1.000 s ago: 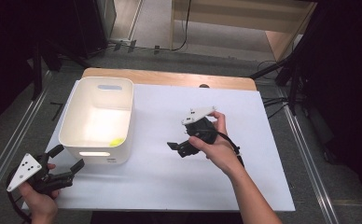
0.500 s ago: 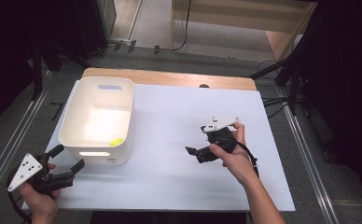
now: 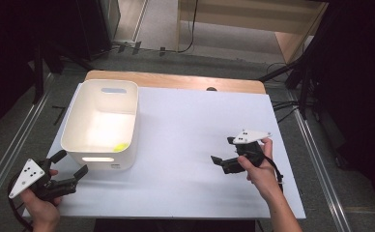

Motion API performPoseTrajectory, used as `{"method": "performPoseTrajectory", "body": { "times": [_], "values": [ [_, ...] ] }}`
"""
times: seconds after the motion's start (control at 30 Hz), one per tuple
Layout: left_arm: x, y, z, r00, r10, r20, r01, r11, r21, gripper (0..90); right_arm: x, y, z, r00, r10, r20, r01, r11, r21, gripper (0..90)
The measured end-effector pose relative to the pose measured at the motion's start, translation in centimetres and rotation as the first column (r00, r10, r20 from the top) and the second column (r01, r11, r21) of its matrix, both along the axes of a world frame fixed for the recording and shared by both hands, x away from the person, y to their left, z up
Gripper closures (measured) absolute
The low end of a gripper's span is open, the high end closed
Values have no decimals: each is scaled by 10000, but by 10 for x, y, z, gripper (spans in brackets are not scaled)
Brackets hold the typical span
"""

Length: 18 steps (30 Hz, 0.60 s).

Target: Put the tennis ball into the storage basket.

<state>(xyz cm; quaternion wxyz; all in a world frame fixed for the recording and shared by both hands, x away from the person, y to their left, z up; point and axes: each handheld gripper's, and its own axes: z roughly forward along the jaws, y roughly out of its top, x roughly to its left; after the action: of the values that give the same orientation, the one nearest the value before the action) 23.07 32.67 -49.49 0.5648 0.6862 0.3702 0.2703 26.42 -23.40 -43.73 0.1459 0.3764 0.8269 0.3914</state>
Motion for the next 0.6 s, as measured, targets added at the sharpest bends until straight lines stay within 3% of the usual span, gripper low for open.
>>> {"method": "performPoseTrajectory", "body": {
  "times": [0.6],
  "values": [
    [0, -2, 0, 10000, 12, -72, -9, 9994, 333, 72, -25, -51, -27, 9959, -896, 148, 885, 9940, 650, 91]
  ]
}}
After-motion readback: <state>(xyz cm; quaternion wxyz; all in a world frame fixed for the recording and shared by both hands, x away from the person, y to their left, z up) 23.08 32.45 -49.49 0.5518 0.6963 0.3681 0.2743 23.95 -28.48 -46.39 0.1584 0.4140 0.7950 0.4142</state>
